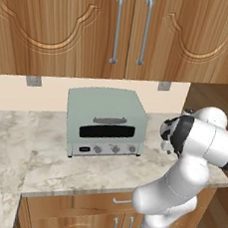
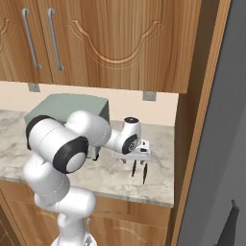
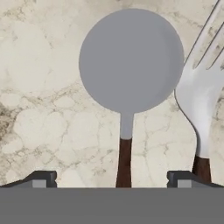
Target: Take the fork and place it on the left side of the plate. Then take the spoon and place it on the right side of the plate. Make sure they're directly next to the plate.
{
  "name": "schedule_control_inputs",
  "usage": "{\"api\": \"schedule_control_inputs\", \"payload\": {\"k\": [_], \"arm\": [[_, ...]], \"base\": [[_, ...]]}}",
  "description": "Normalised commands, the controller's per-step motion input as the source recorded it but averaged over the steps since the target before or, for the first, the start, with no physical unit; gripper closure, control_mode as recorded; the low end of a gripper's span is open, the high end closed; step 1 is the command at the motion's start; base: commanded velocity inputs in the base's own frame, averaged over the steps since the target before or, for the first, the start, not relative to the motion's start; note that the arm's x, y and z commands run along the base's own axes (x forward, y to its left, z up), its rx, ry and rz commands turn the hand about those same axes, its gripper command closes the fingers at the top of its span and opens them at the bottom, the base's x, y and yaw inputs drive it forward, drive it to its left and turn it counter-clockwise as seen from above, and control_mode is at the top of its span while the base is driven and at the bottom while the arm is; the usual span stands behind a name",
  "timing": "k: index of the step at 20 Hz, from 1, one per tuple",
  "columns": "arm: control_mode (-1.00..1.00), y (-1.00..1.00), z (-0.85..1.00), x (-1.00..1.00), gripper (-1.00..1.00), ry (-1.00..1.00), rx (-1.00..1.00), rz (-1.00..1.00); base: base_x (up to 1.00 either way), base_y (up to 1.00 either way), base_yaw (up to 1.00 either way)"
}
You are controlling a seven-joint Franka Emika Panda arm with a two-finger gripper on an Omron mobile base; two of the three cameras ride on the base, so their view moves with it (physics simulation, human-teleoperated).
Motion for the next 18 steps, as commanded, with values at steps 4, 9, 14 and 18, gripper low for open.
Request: {"api": "schedule_control_inputs", "payload": {"k": [4,9,14,18], "arm": [[-1.0,-0.01,-0.16,0.07,-1.0,0.0,0.0,0.0],[-1.0,0.0,-0.15,0.09,-1.0,0.01,0.0,0.0],[-1.0,0.0,-0.14,0.09,-1.0,0.0,0.0,0.0],[-1.0,0.0,-0.16,0.09,-1.0,0.0,0.0,0.0]], "base": [[0.0,0.0,0.0],[0.0,0.0,0.0],[0.0,0.0,0.0],[0.0,0.0,0.0]]}}
